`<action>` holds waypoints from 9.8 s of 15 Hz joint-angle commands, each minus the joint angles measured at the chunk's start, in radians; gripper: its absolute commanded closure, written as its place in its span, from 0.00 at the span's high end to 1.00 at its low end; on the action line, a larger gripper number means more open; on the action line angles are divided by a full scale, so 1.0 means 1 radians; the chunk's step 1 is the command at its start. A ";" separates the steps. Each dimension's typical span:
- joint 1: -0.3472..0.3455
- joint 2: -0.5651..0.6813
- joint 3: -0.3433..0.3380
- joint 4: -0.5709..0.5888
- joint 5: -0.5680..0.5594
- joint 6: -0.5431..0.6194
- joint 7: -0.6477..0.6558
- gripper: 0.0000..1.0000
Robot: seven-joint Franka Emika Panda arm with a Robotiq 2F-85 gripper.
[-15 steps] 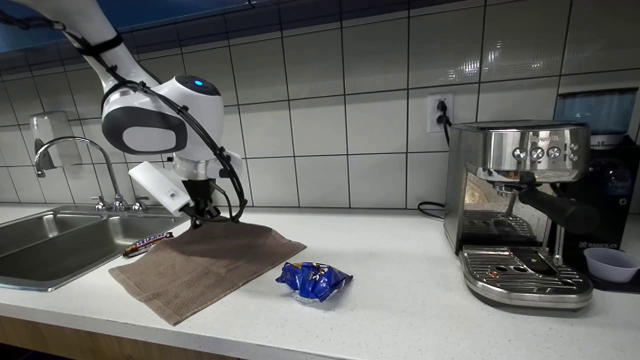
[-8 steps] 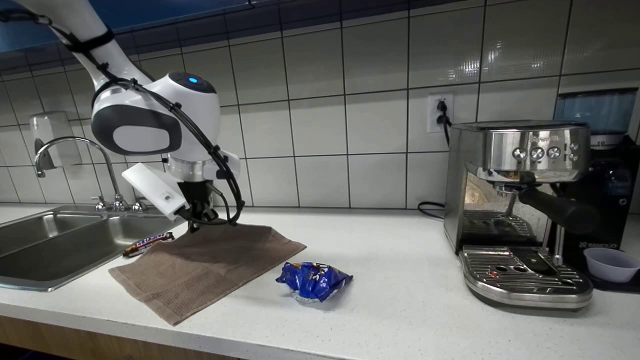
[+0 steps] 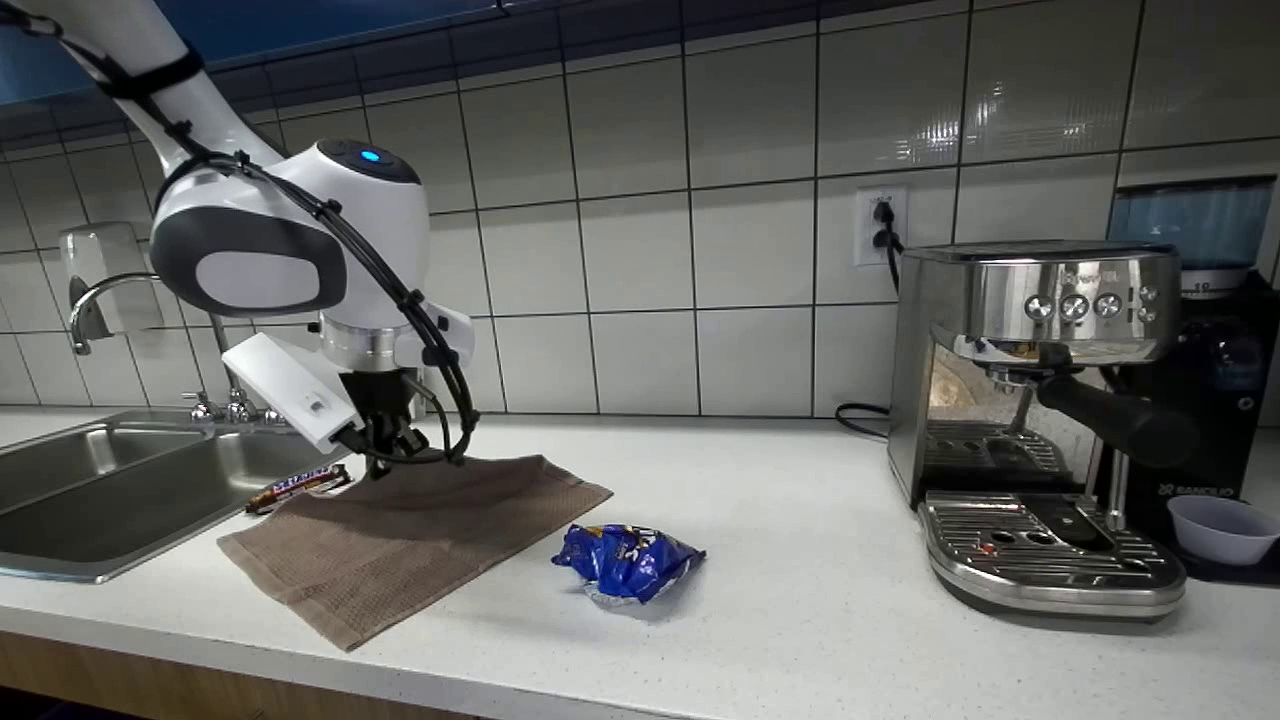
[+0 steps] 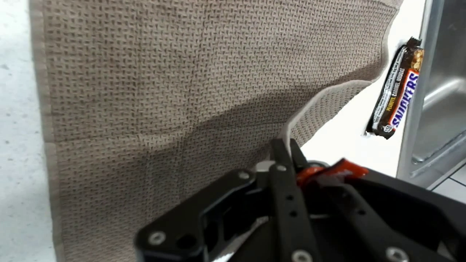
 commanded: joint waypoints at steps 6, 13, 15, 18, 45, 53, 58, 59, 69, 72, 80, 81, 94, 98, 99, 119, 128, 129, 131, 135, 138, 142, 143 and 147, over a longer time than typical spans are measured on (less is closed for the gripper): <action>0.006 -0.120 -0.005 -0.092 0.013 -0.043 -0.020 0.01; 0.003 -0.130 -0.005 -0.118 -0.008 -0.047 -0.018 0.01; 0.002 -0.127 -0.005 -0.123 -0.015 -0.047 -0.018 0.01; -0.009 -0.087 0.001 -0.093 -0.032 -0.044 -0.015 0.01; 0.064 -0.028 -0.134 -0.093 -0.303 -0.066 0.015 0.01; 0.131 -0.039 -0.211 -0.093 -0.355 -0.079 0.012 0.01; 0.147 -0.043 -0.215 -0.093 -0.414 -0.080 0.027 0.01; 0.149 -0.045 -0.215 -0.093 -0.425 -0.078 0.030 0.01; 0.152 -0.073 -0.225 -0.098 -0.541 -0.076 0.127 0.01; 0.155 -0.083 -0.231 -0.098 -0.588 -0.090 0.157 0.01; 0.162 -0.113 -0.239 -0.097 -0.655 -0.135 0.196 0.42; 0.162 -0.118 -0.240 -0.097 -0.659 -0.139 0.200 0.48; 0.161 -0.202 -0.251 -0.097 -0.724 -0.198 0.258 1.00; 0.162 -0.232 -0.253 -0.096 -0.742 -0.225 0.263 1.00; 0.162 -0.238 -0.252 -0.096 -0.748 -0.229 0.267 1.00; 0.206 -0.083 -0.244 0.008 -0.716 -0.133 0.328 1.00; 0.190 0.064 -0.232 0.146 -0.722 -0.133 0.403 1.00; 0.187 0.079 -0.231 0.160 -0.723 -0.134 0.408 1.00; 0.182 0.108 -0.229 0.188 -0.726 -0.134 0.420 1.00; 0.169 0.159 -0.227 0.234 -0.735 -0.136 0.445 1.00; 0.159 0.201 -0.227 0.270 -0.745 -0.135 0.468 1.00; 0.144 0.254 -0.229 0.315 -0.751 -0.138 0.495 1.00; 0.140 0.265 -0.229 0.325 -0.752 -0.137 0.502 1.00; 0.123 0.308 -0.233 0.365 -0.755 -0.137 0.533 1.00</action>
